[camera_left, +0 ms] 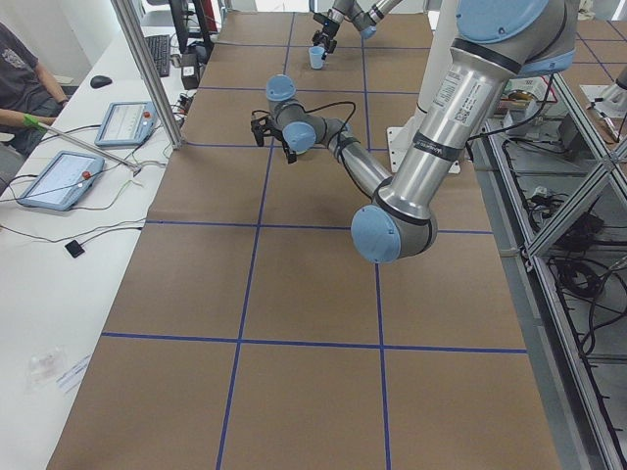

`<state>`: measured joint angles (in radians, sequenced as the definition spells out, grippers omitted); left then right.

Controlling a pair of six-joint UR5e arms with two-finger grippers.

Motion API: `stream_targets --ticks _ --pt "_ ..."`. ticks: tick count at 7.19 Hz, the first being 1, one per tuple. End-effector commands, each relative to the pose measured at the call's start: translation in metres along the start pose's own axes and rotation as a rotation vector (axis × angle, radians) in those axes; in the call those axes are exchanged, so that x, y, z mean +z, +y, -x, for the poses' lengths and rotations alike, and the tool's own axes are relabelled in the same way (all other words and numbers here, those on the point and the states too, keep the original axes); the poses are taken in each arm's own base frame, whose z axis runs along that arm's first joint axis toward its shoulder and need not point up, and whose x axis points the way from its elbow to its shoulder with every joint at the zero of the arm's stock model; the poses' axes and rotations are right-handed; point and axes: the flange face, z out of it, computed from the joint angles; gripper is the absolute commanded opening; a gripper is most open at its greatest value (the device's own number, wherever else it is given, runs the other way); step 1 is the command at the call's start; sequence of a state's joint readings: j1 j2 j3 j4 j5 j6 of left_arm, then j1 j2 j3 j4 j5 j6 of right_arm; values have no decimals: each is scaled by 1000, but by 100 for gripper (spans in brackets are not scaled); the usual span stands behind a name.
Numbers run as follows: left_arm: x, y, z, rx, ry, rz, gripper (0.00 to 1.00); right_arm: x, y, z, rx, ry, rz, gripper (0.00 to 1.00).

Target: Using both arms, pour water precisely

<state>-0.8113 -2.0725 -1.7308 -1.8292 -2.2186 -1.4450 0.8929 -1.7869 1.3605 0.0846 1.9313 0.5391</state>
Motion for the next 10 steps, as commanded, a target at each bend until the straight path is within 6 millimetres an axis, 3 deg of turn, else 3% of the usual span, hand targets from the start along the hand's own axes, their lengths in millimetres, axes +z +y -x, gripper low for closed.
stream_targets --ticks 1,6,10 --pt "0 0 0 0 0 -1 77 1 -1 0 12 -1 -4 98" --pt "-2 -1 0 0 2 -3 77 7 -11 3 5 -6 -21 96" --pt "-2 -1 0 -1 1 -3 77 5 -19 11 -11 -33 -51 59"
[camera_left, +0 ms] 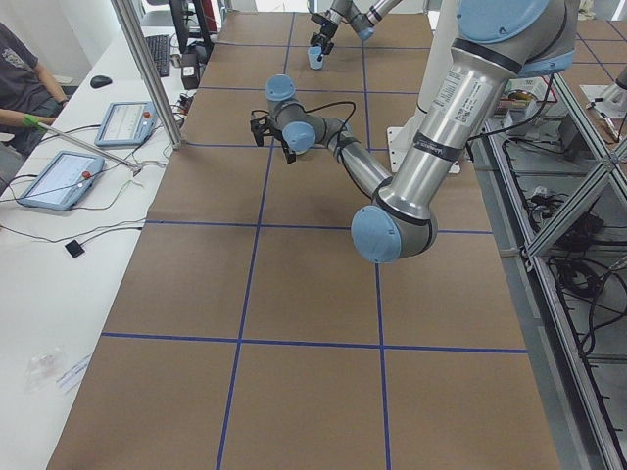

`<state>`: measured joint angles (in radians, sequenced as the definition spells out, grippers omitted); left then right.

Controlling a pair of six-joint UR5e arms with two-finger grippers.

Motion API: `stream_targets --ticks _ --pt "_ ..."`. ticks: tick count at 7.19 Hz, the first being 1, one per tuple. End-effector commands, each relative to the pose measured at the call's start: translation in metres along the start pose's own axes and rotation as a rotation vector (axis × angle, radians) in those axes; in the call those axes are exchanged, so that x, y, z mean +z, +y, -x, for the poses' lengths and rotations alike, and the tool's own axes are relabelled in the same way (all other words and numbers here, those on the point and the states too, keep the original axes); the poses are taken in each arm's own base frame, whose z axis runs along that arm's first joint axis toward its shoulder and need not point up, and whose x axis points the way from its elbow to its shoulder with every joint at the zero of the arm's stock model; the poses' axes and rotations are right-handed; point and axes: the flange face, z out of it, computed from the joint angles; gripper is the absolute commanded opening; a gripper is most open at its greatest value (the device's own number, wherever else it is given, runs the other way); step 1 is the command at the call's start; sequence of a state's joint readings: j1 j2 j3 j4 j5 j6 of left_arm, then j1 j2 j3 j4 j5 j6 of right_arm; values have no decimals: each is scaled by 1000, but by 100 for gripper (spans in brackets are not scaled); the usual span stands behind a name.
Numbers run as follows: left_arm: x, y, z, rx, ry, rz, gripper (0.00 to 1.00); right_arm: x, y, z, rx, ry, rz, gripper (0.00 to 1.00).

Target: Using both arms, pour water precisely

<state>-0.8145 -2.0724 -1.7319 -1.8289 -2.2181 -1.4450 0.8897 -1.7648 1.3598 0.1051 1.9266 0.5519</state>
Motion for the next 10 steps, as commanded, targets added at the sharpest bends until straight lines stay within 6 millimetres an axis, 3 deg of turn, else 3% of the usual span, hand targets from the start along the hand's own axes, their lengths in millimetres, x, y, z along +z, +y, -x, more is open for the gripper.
stream_targets --ticks 1,2,5,6,7,9,10 --pt "0 0 0 0 0 0 77 0 -23 14 -11 -23 -32 56" --pt "-1 0 0 0 1 -1 77 10 -47 24 1 -19 -30 55" --pt "-6 -11 6 16 -2 -5 77 53 -177 81 38 74 43 55" --pt "-2 -14 23 56 -20 -4 79 74 -211 111 30 72 63 56" --pt "5 -19 48 172 -50 3 100 100 -230 153 10 90 86 56" --pt "1 -45 125 349 -115 -1 100 132 -279 250 -31 132 122 56" --pt "0 -52 142 378 -132 -1 100 150 -310 305 -53 154 160 56"
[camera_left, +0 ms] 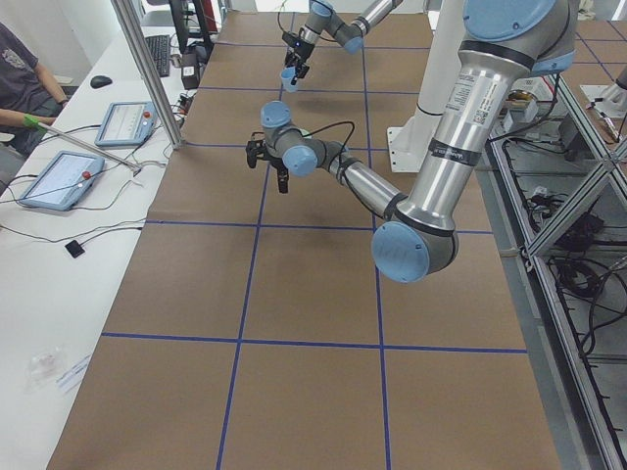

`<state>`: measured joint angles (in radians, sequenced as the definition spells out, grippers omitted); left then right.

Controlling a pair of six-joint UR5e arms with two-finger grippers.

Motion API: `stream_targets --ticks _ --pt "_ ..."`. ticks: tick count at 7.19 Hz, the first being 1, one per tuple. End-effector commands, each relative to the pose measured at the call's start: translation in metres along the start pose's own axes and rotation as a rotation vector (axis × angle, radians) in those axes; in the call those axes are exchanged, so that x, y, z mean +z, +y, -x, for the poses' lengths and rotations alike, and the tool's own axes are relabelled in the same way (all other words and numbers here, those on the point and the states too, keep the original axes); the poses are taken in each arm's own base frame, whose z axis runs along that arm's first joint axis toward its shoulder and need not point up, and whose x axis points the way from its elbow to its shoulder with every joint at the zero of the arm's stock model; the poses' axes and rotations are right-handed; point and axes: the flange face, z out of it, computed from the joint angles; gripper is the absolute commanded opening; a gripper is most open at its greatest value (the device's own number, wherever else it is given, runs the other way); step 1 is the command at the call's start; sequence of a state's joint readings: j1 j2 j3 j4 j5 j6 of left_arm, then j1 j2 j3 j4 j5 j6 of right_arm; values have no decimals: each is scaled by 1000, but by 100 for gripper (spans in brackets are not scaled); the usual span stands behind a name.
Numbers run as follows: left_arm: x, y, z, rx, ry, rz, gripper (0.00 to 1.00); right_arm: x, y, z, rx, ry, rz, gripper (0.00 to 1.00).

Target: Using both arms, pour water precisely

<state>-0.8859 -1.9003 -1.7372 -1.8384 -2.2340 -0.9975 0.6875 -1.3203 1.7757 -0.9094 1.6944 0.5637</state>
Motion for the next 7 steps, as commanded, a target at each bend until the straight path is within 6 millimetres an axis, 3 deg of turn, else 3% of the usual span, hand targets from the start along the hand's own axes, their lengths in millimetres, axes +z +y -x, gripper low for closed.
stream_targets --ticks 1,2,3,4,5,7 --pt "2 -1 45 54 -39 4 100 9 -60 116 -53 66 83 56" --pt "-3 -4 66 26 -54 -5 100 15 -66 163 -101 131 113 56" --pt "-3 -2 76 16 -62 -3 100 17 -69 190 -136 165 132 56" --pt "-2 -2 77 14 -64 -1 100 23 -64 206 -178 194 184 56" --pt "-2 -1 78 11 -66 0 100 24 -79 225 -308 247 223 56" --pt "-2 -1 78 10 -65 0 100 34 -94 242 -469 302 303 52"
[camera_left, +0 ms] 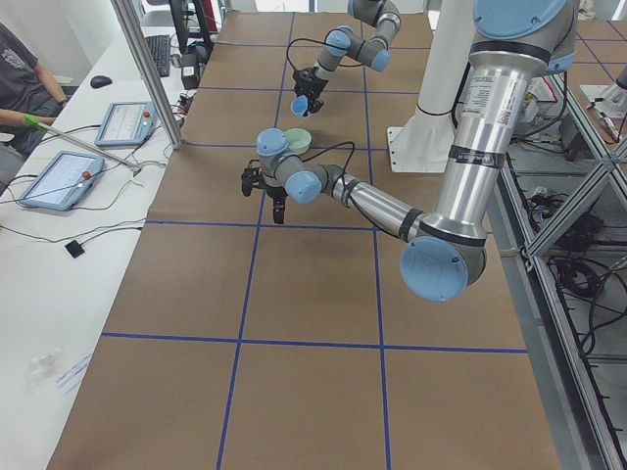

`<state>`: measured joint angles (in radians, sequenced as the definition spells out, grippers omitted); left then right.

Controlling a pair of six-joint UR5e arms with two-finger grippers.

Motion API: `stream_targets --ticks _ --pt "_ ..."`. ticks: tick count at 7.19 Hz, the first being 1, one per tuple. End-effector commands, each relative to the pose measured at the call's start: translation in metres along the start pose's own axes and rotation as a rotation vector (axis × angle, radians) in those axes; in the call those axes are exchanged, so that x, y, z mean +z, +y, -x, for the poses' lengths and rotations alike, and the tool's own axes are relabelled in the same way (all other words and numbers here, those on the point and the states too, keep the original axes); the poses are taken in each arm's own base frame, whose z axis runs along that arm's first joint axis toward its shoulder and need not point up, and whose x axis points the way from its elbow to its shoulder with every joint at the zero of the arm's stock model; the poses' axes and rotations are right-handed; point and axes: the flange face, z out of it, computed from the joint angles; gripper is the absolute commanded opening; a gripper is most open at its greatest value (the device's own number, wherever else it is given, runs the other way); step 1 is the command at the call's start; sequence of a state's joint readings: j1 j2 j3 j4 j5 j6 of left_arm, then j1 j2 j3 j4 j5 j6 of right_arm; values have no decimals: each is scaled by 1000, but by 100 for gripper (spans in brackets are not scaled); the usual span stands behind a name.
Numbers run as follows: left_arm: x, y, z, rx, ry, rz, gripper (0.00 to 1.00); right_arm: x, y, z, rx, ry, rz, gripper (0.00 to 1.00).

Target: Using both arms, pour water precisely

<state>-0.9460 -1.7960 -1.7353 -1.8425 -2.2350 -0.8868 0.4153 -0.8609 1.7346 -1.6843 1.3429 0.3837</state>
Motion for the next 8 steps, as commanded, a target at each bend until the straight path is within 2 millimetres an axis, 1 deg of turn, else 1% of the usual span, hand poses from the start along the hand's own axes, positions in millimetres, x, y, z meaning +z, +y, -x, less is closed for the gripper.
stream_targets --ticks 1,2,3,4,5,6,7,8 --pt "1 2 5 -6 -4 3 100 4 -31 14 -217 76 71 50" --pt "1 3 6 -7 -5 4 100 13 -35 19 -259 107 86 49" --pt "3 3 8 -9 -8 6 100 18 -33 23 -299 110 102 46" --pt "5 3 9 -10 -10 7 100 17 -47 35 -368 144 148 44" --pt "5 3 9 -11 -11 8 100 10 -64 48 -425 161 191 40" --pt "4 3 10 -12 -11 7 100 11 -61 47 -465 182 237 40" --pt "5 3 11 -16 -13 8 100 16 -56 57 -544 232 258 40" --pt "5 3 11 -16 -12 10 100 24 -56 63 -568 254 277 40"
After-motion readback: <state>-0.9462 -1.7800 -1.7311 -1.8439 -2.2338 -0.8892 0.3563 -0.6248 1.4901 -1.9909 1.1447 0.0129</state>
